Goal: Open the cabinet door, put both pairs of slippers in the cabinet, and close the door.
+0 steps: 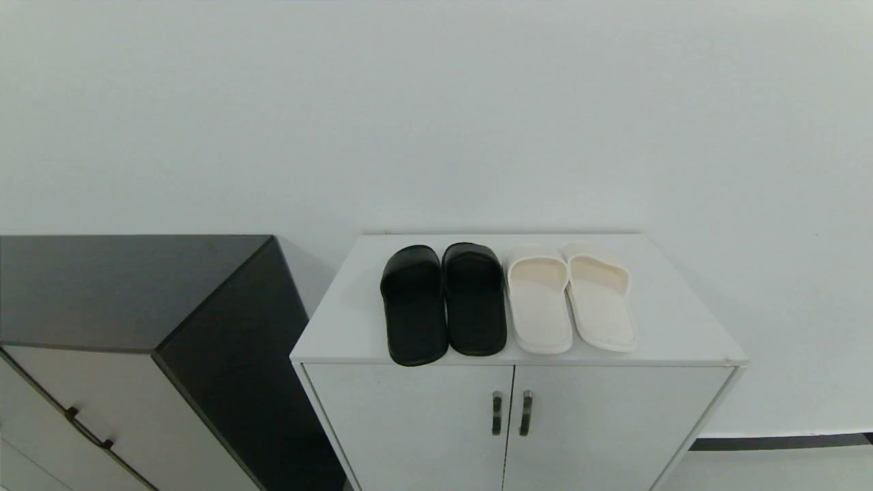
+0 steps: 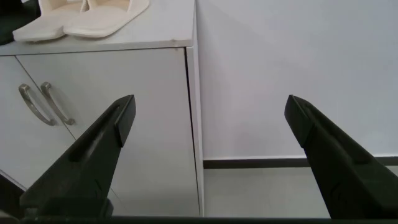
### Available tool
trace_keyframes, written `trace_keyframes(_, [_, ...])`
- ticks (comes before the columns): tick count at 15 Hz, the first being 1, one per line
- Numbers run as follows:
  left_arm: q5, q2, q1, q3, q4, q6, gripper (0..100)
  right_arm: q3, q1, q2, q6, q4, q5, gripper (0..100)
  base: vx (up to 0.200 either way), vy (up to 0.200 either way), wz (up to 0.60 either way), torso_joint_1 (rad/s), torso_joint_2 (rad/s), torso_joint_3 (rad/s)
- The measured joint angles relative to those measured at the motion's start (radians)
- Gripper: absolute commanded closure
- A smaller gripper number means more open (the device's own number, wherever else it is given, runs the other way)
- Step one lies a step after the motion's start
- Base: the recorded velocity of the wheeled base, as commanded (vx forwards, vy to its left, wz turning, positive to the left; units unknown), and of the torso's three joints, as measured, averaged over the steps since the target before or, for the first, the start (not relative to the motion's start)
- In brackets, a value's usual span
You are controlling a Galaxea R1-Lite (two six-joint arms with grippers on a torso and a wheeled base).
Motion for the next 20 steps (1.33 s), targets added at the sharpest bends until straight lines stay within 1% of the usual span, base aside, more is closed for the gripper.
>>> trace_keyframes(6, [-0.018, 0.0, 0.0, 0.0, 0.0, 0.003, 100, 0.0, 0.0, 0.0, 0.003, 0.0, 0.0, 0, 0.0, 0.0, 0.0, 0.0, 0.0, 0.0])
trace_keyframes(10, [-0.019, 0.0, 0.0, 0.0, 0.0, 0.005, 100, -0.004, 0.0, 0.001, 0.011, -0.004, -0.006, 0, 0.0, 0.0, 0.0, 0.0, 0.0, 0.0])
trace_keyframes(11, [-0.018, 0.0, 0.0, 0.0, 0.0, 0.012, 100, -0.034, 0.003, 0.01, 0.032, -0.007, -0.007, 0, 0.0, 0.0, 0.0, 0.0, 0.0, 0.0])
trace_keyframes(12, [-0.016, 0.0, 0.0, 0.0, 0.0, 0.014, 100, -0.068, 0.01, 0.037, 0.035, 0.018, 0.006, 0, 0.0, 0.0, 0.0, 0.0, 0.0, 0.0])
trace_keyframes(14, [-0.019, 0.0, 0.0, 0.0, 0.0, 0.023, 100, -0.093, 0.024, 0.097, -0.016, 0.065, 0.087, 0, 0.0, 0.0, 0.0, 0.0, 0.0, 0.0])
trace_keyframes(15, [-0.024, 0.0, 0.0, 0.0, 0.0, 0.029, 100, -0.098, 0.029, 0.116, -0.028, 0.081, 0.157, 0, 0.0, 0.0, 0.0, 0.0, 0.0, 0.0])
trace_keyframes(16, [-0.032, 0.0, 0.0, 0.0, 0.0, 0.037, 100, -0.118, 0.033, 0.132, -0.029, 0.084, 0.18, 0, 0.0, 0.0, 0.0, 0.0, 0.0, 0.0])
trace_keyframes(18, [-0.034, 0.0, 0.0, 0.0, 0.001, 0.05, 100, -0.199, 0.037, 0.199, 0.005, 0.085, 0.22, 0, 0.0, 0.0, 0.0, 0.0, 0.0, 0.0])
trace_keyframes(20, [-0.035, 0.0, 0.0, 0.0, 0.001, 0.057, 100, -0.295, 0.043, 0.334, 0.043, 0.076, 0.282, 0, 0.0, 0.0, 0.0, 0.0, 0.0, 0.0])
